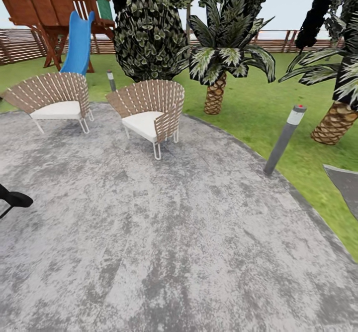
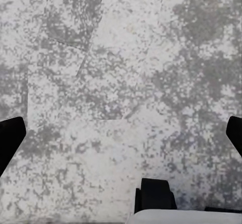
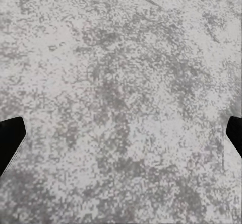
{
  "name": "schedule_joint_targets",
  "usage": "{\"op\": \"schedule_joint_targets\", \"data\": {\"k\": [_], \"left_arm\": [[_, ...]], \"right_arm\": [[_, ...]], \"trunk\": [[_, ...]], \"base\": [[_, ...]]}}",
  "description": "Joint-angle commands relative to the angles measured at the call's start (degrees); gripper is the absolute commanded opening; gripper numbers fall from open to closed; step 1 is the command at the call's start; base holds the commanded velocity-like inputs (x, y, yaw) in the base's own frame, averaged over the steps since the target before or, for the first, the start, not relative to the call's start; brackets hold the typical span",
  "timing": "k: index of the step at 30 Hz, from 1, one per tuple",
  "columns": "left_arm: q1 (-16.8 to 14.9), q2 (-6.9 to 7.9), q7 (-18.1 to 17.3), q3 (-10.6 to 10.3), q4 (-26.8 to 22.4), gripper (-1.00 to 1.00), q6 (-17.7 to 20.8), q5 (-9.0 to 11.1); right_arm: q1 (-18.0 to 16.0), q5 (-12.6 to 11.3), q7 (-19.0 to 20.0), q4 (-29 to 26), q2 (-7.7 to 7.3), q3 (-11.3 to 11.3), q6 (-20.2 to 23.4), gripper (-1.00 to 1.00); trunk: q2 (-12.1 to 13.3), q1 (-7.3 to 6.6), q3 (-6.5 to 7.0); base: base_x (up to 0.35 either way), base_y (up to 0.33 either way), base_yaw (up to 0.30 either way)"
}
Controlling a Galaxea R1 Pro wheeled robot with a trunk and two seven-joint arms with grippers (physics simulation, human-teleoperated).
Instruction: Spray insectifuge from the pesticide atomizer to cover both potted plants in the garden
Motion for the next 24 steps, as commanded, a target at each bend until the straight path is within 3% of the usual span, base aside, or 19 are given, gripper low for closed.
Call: {"op": "schedule_joint_targets", "data": {"k": [1,24], "left_arm": [[0.0,-0.02,0.0,0.1,0.1,1.00,-0.2,0.0],[0.0,0.07,0.0,0.1,0.1,1.00,-0.2,0.0]], "right_arm": [[0.0,0.0,-0.2,0.0,0.00,0.0,-0.1,1.00],[0.0,0.0,-0.2,0.0,0.00,0.0,-0.1,1.00]], "trunk": [[0.0,0.00,0.01],[0.0,0.00,1.16]], "base": [[0.000,0.000,0.262],[0.000,0.000,0.250]]}}
